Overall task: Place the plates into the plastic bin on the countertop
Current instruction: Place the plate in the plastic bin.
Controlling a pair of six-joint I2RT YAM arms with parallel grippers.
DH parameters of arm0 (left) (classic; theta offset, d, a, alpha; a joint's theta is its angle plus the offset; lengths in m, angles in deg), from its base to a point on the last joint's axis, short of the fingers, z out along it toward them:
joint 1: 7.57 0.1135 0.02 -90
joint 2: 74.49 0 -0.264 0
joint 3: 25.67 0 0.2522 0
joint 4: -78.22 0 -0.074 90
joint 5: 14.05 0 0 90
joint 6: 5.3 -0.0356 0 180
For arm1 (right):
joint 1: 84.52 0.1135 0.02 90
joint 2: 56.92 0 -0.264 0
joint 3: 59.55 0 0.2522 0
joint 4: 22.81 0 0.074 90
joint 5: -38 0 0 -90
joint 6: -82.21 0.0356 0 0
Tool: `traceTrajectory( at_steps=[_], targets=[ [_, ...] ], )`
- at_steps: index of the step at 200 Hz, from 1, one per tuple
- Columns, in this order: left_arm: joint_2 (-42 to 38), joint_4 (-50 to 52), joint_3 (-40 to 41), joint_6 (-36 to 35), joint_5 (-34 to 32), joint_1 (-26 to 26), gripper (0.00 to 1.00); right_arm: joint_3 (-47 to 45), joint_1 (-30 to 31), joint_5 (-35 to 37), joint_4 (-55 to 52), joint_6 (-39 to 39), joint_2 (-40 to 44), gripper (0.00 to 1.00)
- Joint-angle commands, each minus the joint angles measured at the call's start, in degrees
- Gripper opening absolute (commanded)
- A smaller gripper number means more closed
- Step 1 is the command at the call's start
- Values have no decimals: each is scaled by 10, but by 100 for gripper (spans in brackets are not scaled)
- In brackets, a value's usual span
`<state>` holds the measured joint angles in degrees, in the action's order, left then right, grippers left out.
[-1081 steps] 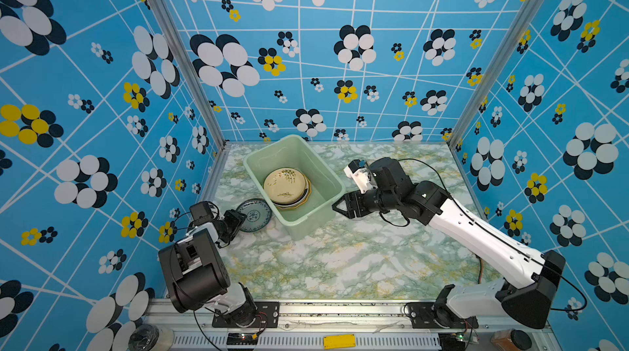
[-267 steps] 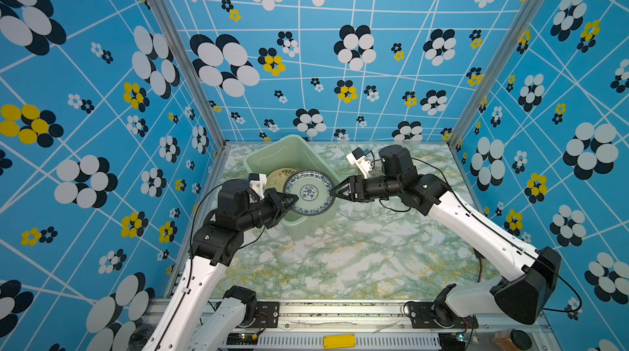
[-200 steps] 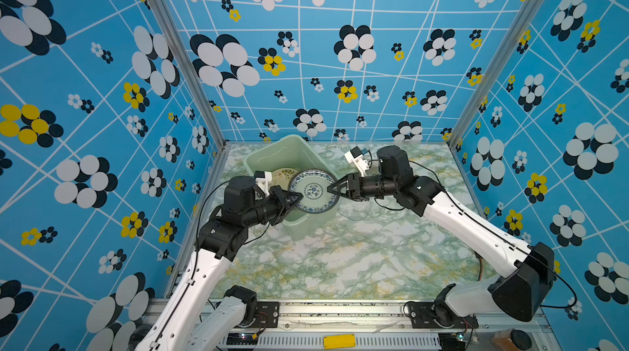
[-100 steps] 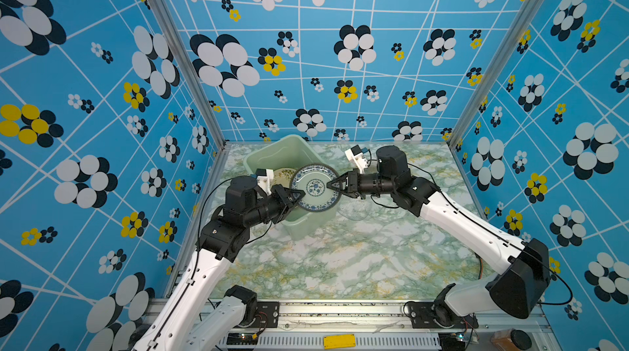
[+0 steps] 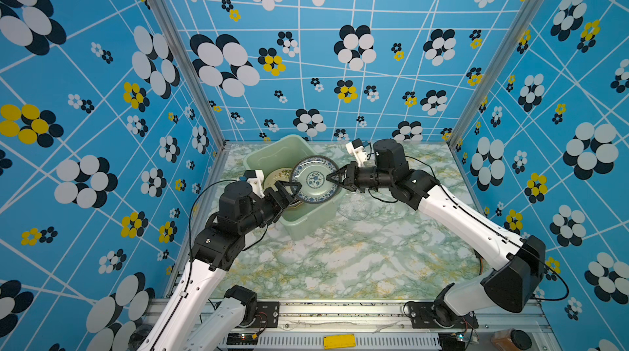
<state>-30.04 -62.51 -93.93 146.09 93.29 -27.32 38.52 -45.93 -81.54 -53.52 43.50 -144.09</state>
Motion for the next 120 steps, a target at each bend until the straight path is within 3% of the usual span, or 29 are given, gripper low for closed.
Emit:
traceTrajectory(
  at_steps=[1, 10, 50, 120],
  targets=[
    [-29, 34, -18, -74, -87, -1, 96, 54, 2, 65, -58, 0, -31, 8],
    [-37, 38, -21, -97, -107, -1, 100, 78, 5, 87, -78, 0, -47, 7],
    [-51, 39, -32, -201, -157, -1, 99, 196, 20, 175, -150, 11, -135, 8],
    [-50, 43, -27, -268, -256, 0, 99, 403, 71, 319, -255, 107, -320, 8]
  ],
)
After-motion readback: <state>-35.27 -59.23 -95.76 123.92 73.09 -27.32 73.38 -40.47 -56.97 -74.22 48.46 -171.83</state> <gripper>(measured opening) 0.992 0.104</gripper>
